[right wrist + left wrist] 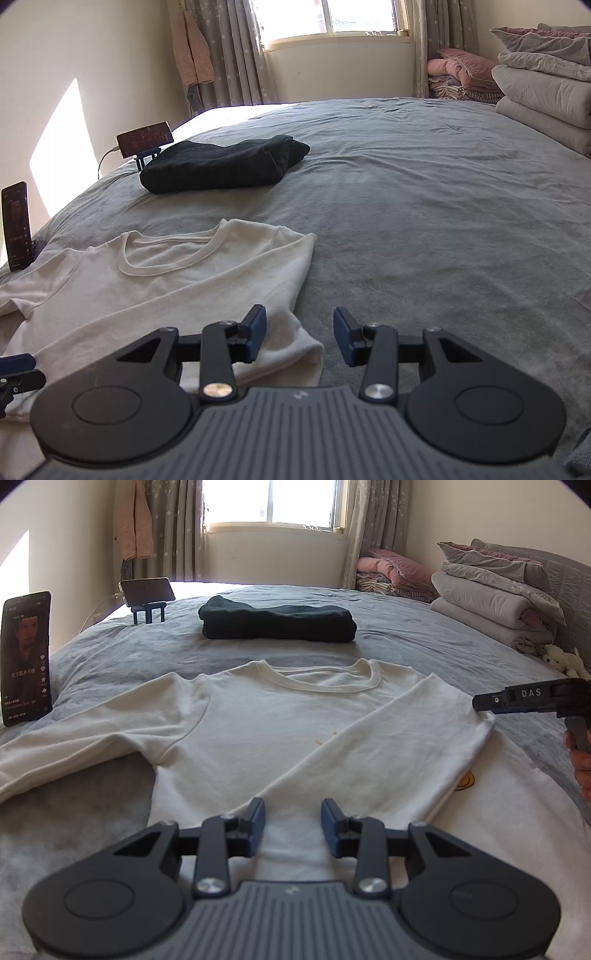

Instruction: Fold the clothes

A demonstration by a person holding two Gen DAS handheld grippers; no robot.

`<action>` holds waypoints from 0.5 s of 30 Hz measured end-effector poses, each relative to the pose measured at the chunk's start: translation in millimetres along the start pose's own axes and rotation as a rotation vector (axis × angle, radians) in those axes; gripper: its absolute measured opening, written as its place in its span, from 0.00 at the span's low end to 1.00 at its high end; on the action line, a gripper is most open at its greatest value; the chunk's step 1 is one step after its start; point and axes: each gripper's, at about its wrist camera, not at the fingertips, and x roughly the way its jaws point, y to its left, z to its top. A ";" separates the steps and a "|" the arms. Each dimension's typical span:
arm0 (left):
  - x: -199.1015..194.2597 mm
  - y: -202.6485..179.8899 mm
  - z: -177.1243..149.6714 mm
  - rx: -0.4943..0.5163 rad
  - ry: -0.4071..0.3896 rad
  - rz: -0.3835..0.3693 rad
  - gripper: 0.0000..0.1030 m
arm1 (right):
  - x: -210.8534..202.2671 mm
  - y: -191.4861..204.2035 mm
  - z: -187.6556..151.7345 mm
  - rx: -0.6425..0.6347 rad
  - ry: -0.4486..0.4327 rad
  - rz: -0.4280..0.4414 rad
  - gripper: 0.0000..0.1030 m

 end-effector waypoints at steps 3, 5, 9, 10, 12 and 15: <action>-1.0 -1.1 -0.9 0.006 -0.002 0.006 0.34 | 8.2 -0.3 -7.7 -0.009 0.012 -0.011 0.15; -2.3 -2.0 -2.0 0.013 -0.004 0.013 0.34 | 8.4 -1.7 -9.7 0.003 0.014 -0.031 0.14; -7.6 -1.0 -3.3 0.019 -0.009 0.021 0.35 | 2.0 6.4 -8.4 -0.013 0.013 -0.069 0.17; -9.7 0.7 -3.1 0.016 -0.013 0.018 0.35 | -2.1 10.6 -7.7 -0.032 0.004 -0.082 0.17; -13.9 4.1 -2.9 0.010 -0.021 0.012 0.35 | -13.0 18.6 -5.0 -0.073 -0.027 -0.093 0.21; -16.3 9.8 -5.0 0.002 -0.018 0.005 0.35 | -28.3 29.8 -2.0 -0.110 -0.070 -0.057 0.23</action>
